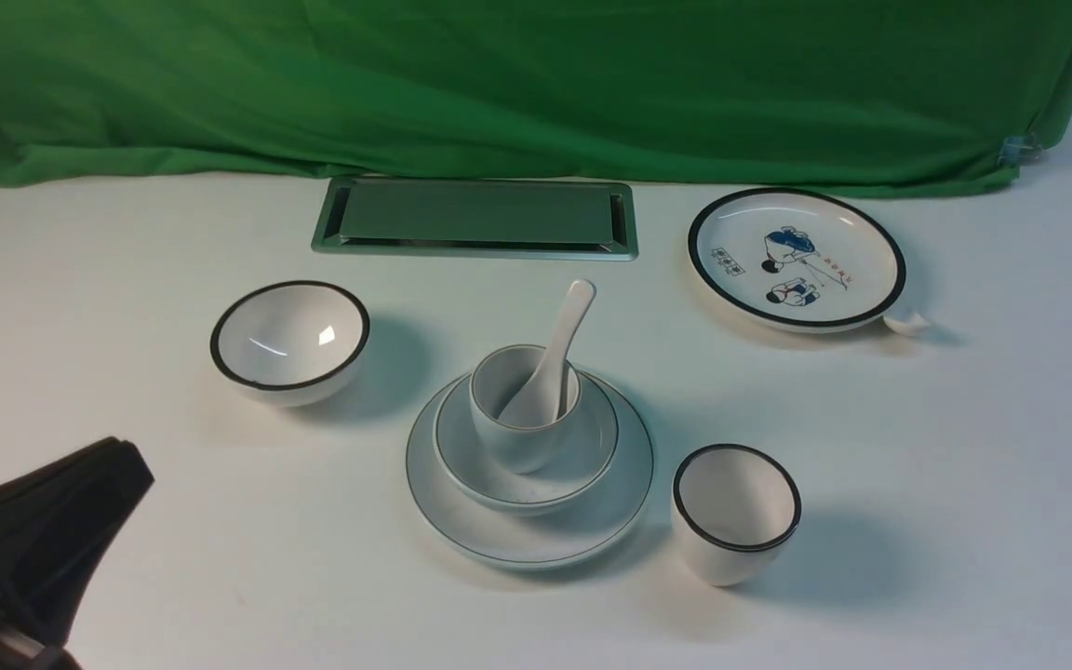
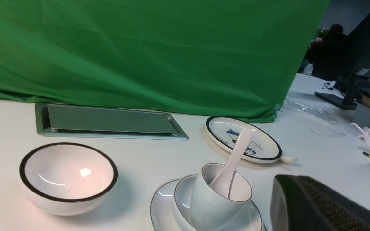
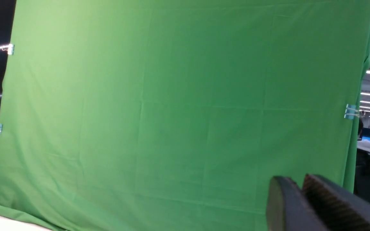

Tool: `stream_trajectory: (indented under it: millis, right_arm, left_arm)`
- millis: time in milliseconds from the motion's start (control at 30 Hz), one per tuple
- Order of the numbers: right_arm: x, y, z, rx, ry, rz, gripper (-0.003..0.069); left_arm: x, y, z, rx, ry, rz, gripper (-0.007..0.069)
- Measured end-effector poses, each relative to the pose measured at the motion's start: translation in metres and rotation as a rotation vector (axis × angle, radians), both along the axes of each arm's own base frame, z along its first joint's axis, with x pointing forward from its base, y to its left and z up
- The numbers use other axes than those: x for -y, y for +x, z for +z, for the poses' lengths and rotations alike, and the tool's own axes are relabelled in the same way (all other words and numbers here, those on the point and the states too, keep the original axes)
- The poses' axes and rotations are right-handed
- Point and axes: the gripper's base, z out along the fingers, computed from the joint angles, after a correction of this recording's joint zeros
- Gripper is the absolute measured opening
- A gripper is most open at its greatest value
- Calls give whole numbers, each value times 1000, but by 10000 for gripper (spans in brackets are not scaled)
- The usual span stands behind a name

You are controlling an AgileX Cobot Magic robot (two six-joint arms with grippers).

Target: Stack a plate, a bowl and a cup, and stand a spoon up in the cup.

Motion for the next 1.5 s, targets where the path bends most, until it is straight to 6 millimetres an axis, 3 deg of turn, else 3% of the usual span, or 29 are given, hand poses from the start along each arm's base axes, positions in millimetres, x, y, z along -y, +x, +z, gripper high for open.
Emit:
stream_trajectory:
  millis: [367, 767, 900, 1067, 1200, 1267, 1500]
  right_arm:
    - [0, 0, 1, 6, 1, 1, 148]
    - [0, 0, 1, 6, 1, 1, 190]
    - [0, 0, 0, 5, 1, 1, 201]
    - [0, 0, 0, 5, 1, 1, 211]
    - [0, 0, 0, 5, 1, 1, 218]
    - [0, 0, 0, 5, 1, 1, 222]
    - [0, 0, 0, 5, 1, 1, 235]
  left_arm:
    - [1, 0, 0, 55, 89, -15, 1]
    - [2, -1, 2, 58, 69, -27, 1]
    - [-1, -6, 10, 194, 121, -9, 1]
    - [-18, -20, 19, 361, 161, 132, 1]
    - [-26, -24, -5, 353, 260, 225, 1]
    - [-31, -22, -29, 275, 267, 300, 1]
    - [-45, -20, -59, 10, 236, 503, 1]
